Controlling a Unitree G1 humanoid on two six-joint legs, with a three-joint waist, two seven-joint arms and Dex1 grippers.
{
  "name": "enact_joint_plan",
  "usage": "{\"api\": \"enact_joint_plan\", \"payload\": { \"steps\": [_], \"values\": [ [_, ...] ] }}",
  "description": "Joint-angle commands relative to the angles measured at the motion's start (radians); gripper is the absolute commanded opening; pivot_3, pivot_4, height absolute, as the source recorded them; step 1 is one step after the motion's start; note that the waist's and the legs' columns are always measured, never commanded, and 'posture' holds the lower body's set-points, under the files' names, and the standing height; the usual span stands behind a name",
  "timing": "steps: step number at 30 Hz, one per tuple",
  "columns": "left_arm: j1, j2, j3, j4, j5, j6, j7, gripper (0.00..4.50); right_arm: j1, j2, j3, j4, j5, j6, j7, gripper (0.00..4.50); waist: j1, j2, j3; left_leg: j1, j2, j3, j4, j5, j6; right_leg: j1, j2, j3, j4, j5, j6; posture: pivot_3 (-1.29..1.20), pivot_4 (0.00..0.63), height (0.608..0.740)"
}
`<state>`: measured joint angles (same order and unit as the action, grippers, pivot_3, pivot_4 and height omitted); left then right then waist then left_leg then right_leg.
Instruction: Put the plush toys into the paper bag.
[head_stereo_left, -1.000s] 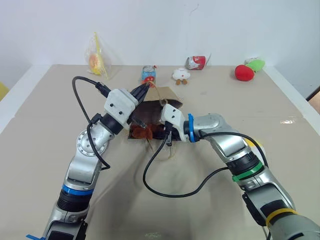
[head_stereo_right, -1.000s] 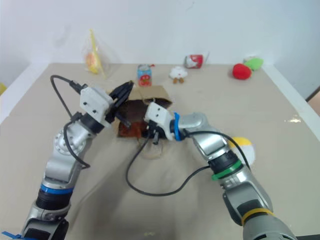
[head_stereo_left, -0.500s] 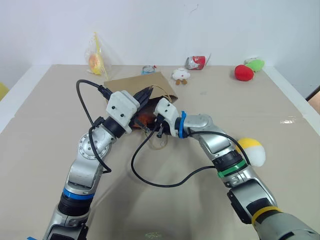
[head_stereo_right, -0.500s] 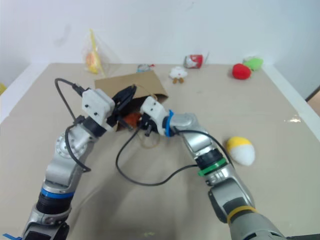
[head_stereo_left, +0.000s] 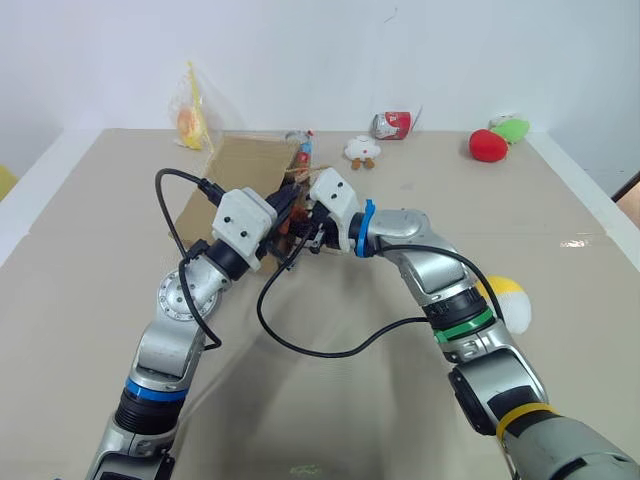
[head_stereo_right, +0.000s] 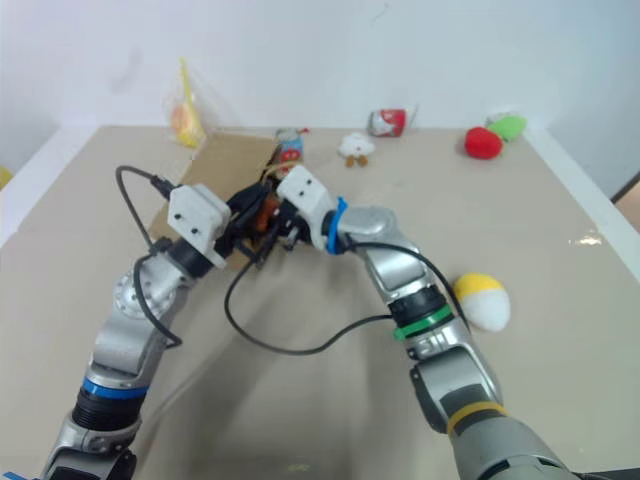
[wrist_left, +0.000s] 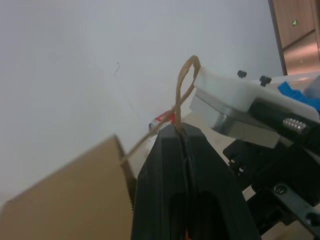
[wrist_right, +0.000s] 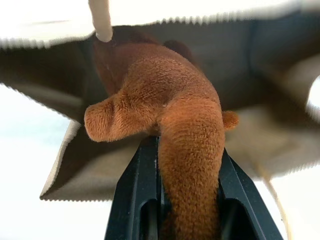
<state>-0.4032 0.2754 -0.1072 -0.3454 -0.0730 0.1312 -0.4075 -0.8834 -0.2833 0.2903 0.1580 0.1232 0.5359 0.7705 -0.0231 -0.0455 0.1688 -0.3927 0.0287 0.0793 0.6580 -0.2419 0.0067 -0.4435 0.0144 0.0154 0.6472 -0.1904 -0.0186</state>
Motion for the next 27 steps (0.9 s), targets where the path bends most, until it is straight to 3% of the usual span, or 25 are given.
{"api": "enact_joint_plan", "payload": {
  "steps": [1,9,24,27],
  "values": [
    [-0.033,0.004,-0.007,-0.010,0.008,-0.032,-0.012,0.00,0.009,-0.019,-0.028,-0.113,0.031,0.038,0.022,0.60,0.000,0.000,0.000,0.000,0.000,0.000,0.000,0.000,0.000,0.000,0.000,0.000,0.000,0.000,0.000,0.00,0.150,0.740],
    [-0.058,-0.013,-0.021,-0.042,-0.041,-0.044,-0.051,0.00,0.084,-0.067,-0.033,-0.269,0.065,0.144,0.028,0.60,0.000,0.000,0.000,0.000,0.000,0.000,0.000,0.000,0.000,0.000,0.000,0.000,0.000,0.000,0.000,0.00,0.150,0.740],
    [-0.040,-0.059,-0.043,-0.059,-0.065,-0.016,-0.032,0.00,0.075,0.061,-0.009,-0.091,0.005,0.053,-0.079,0.60,0.000,0.000,0.000,0.000,0.000,0.000,0.000,0.000,0.000,0.000,0.000,0.000,0.000,0.000,0.000,0.00,0.150,0.740],
    [-0.036,-0.057,-0.037,-0.050,-0.060,-0.014,-0.029,0.00,0.081,0.062,-0.015,-0.096,0.011,0.067,-0.071,1.71,0.000,0.000,0.000,0.000,0.000,0.000,0.000,0.000,0.000,0.000,0.000,0.000,0.000,0.000,0.000,0.00,0.150,0.740]
  ]
}}
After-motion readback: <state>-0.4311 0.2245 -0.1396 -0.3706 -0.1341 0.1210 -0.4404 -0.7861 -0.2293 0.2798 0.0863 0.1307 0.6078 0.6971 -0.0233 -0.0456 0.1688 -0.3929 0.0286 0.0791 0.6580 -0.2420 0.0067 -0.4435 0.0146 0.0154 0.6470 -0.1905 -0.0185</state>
